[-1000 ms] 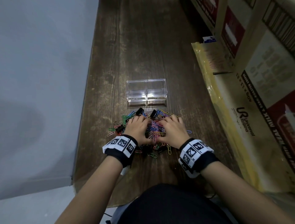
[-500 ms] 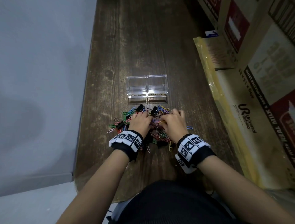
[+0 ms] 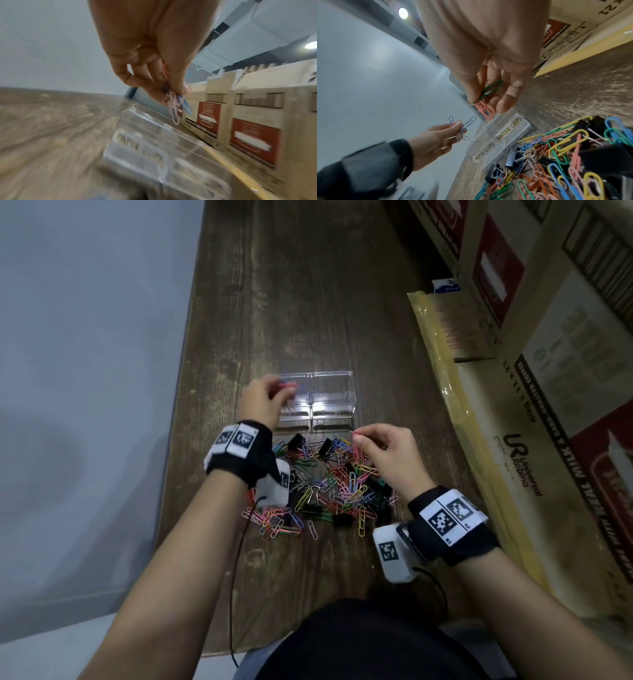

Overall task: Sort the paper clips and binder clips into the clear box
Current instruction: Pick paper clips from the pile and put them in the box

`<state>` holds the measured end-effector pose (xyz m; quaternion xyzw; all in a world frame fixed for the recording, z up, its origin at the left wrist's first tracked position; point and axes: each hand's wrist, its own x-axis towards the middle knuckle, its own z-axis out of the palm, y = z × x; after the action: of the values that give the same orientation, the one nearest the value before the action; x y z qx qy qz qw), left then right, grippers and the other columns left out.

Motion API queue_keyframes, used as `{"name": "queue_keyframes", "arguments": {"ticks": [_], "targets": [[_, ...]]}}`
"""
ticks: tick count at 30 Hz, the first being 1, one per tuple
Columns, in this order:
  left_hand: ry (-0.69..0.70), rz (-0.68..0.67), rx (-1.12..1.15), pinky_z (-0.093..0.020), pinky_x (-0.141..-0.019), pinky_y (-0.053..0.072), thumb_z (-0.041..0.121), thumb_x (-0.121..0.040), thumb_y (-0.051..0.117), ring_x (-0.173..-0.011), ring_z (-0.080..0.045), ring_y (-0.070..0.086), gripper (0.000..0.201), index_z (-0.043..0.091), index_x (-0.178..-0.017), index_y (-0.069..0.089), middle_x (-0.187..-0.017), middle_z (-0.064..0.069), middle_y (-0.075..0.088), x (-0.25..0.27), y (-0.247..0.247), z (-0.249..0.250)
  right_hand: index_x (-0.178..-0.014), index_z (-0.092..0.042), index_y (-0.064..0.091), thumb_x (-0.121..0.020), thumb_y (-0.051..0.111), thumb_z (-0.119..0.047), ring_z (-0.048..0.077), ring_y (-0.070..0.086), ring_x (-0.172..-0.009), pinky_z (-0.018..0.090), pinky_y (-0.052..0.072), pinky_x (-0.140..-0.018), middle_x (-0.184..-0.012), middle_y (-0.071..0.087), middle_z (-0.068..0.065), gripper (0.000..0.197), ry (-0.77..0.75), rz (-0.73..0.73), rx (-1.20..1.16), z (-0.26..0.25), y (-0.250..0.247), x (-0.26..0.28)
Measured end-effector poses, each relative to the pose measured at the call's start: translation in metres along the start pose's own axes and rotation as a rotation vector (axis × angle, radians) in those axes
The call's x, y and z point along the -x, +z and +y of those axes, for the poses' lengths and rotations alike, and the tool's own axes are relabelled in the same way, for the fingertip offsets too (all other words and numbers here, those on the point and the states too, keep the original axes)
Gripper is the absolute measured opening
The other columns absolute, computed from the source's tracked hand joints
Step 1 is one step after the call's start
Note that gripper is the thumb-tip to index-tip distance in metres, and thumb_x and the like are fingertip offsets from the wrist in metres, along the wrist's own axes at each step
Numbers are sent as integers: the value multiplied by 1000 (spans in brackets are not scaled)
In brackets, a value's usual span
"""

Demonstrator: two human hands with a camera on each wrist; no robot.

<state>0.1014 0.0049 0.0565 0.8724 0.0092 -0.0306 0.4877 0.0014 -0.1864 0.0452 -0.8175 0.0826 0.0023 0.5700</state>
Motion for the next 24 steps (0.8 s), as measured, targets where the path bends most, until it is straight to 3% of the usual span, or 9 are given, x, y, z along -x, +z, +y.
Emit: {"name": "queue_keyframes", "arguments": {"ticks": [2, 6, 9, 12, 14, 17, 21, 23, 24], "targets": [[-10, 48, -155, -34, -89, 53, 19, -87, 60, -88, -18, 66, 23, 5, -105, 65, -99, -9, 71, -26, -3, 1, -92, -16, 70, -86, 64, -13, 11, 65, -81, 36, 56, -78, -82, 68, -7, 9, 8, -11, -4, 1, 1, -7], [-63, -94, -423, -37, -93, 51, 26, -84, 65, -102, -25, 65, 35, 7, -113, 62, -109, -11, 69, -47, 3, -3, -98, -9, 68, -88, 61, -13, 15, 65, -80, 38, 57, -80, -85, 69, 1, 13, 19, -33, 42, -6, 6, -26], [-16, -64, -417, -35, -95, 49, 25, -83, 65, -106, -24, 63, 43, 6, -120, 58, -116, -13, 66, -43, 2, -6, -106, -7, 65, -92, 55, -14, 14, 62, -75, 29, 57, -71, -85, 64, -3, 19, 38, -69, 73, -23, 14, -45], [0, 43, -308, -25, -90, 46, 15, -88, 58, -102, -20, 63, 27, 7, -114, 62, -114, -10, 67, -28, -7, -12, -109, -4, 63, -93, 52, -11, 10, 59, -68, 29, 56, -65, -82, 59, -7, 20, 40, -128, 42, -43, 33, -75], [0, 80, -290, -23, -86, 46, 8, -89, 54, -97, -20, 64, 20, 8, -106, 66, -108, -9, 69, -14, -12, -20, -107, -4, 66, -94, 52, -11, 12, 59, -73, 32, 55, -73, -84, 63, -5, 20, -45, -134, 147, -53, 51, -99], [8, 56, -334, -34, -90, 51, 4, -87, 54, -95, -22, 65, 20, 10, -99, 69, -101, -8, 71, 11, -13, -36, -104, -3, 68, -95, 47, -12, 21, 62, -93, 34, 49, -88, -102, 70, 10, 25, -156, -216, 401, -59, 81, -127], [37, -110, -532, -42, -92, 50, 20, -86, 60, -98, -24, 62, 18, 17, -103, 66, -104, -6, 70, 38, -1, -57, -110, 2, 64, -96, 38, -10, 34, 59, -106, 42, 46, -94, -111, 66, 21, 32, -176, -342, 588, -62, 91, -134], [18, -156, -592, -42, -95, 46, 26, -85, 61, -106, -27, 57, 27, 20, -111, 62, -112, -7, 66, 42, 6, -59, -115, -2, 64, -95, 40, -7, 29, 59, -109, 35, 46, -97, -117, 66, 17, 31, -216, -266, 546, -58, 80, -127], [11, -167, -593, -42, -98, 43, 25, -85, 62, -110, -27, 54, 30, 20, -115, 60, -116, -7, 63, 42, 9, -57, -113, -4, 64, -94, 43, -6, 25, 61, -106, 29, 47, -93, -114, 67, 13, 29, -220, -217, 517, -53, 72, -120]]}}
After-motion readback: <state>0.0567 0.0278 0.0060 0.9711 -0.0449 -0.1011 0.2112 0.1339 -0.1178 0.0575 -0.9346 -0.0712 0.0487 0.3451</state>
